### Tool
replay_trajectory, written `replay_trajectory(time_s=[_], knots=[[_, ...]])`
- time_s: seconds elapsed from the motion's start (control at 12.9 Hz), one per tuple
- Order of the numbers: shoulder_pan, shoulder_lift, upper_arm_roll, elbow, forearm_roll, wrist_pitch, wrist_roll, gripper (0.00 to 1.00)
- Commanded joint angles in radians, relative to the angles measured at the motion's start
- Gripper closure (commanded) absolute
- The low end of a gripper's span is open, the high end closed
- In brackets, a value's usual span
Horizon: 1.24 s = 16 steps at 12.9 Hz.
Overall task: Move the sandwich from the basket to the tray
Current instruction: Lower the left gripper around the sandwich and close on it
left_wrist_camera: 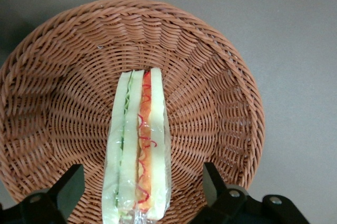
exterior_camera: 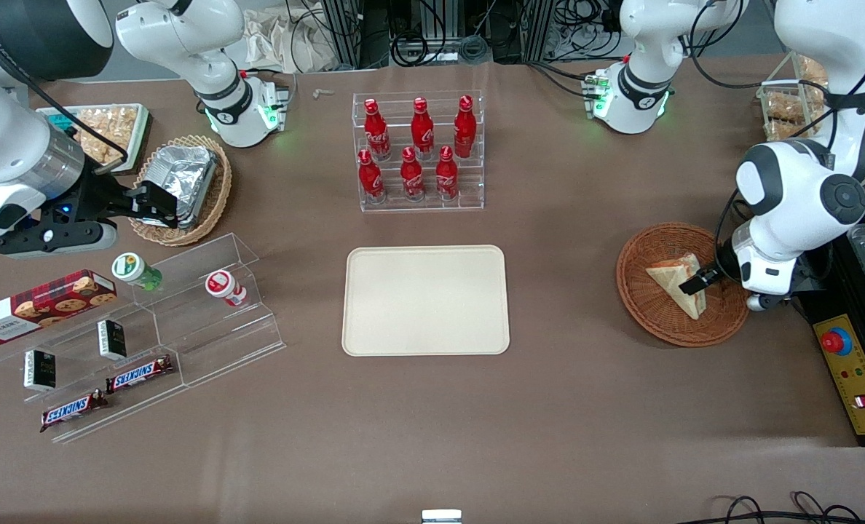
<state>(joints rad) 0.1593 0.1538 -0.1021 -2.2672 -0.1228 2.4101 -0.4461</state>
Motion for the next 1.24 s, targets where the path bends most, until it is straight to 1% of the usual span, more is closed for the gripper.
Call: replay_trajectory(time_s=[0.0,0.23,0.46,0.54,0.7,0.93,1.16], knots=[[-0.006,0.01,-0.004,-0.005,-0.066,0.026,0.013,0.0],[-0.018,0.016,-0.005,-0.018,-0.075,0.041,0.014,0.0],[-0.02,0.019,-0.005,-0.104,-0.072,0.166,0.035,0.0],[-0.017,0.035,-0.005,-0.109,-0.072,0.182,0.062,0.0],[-0.009,0.056,-0.005,-0.107,-0.075,0.19,0.076,0.0],[-0.01,0.056,-0.004,-0.103,-0.075,0.181,0.079,0.0],[-0.017,0.026,-0.004,-0.086,-0.07,0.127,0.075,0.0]])
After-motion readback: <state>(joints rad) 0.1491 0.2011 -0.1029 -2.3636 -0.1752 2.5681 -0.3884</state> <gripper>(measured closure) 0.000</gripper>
